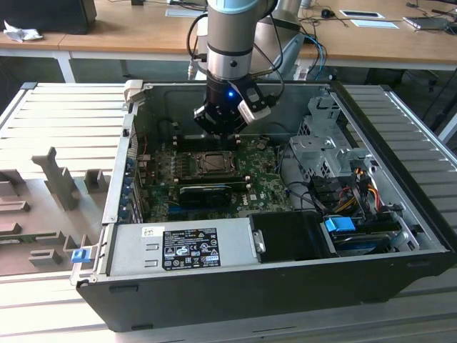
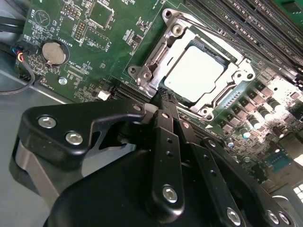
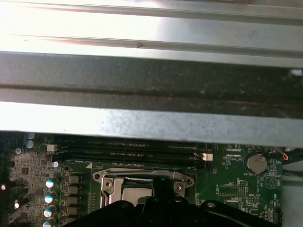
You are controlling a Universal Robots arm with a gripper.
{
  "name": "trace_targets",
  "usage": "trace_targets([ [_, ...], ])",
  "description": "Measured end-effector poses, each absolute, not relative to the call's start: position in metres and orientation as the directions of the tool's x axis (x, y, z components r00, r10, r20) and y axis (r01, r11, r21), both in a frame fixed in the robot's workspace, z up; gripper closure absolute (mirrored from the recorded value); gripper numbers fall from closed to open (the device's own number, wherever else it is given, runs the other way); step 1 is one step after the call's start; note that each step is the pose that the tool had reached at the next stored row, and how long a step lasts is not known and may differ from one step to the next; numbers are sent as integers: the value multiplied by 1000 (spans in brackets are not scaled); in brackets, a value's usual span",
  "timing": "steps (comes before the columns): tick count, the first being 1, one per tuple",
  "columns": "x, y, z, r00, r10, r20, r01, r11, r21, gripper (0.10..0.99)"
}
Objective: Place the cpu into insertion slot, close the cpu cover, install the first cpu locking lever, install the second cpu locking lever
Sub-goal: 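Install the second cpu locking lever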
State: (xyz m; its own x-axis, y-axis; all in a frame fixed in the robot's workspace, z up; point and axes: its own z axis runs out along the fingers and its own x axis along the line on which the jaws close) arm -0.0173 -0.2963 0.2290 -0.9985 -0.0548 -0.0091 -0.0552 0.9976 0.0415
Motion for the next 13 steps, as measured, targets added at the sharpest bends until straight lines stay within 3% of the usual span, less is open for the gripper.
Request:
trace_targets([
  [13, -17, -297, 229, -998, -55, -9, -55, 998, 42, 980],
])
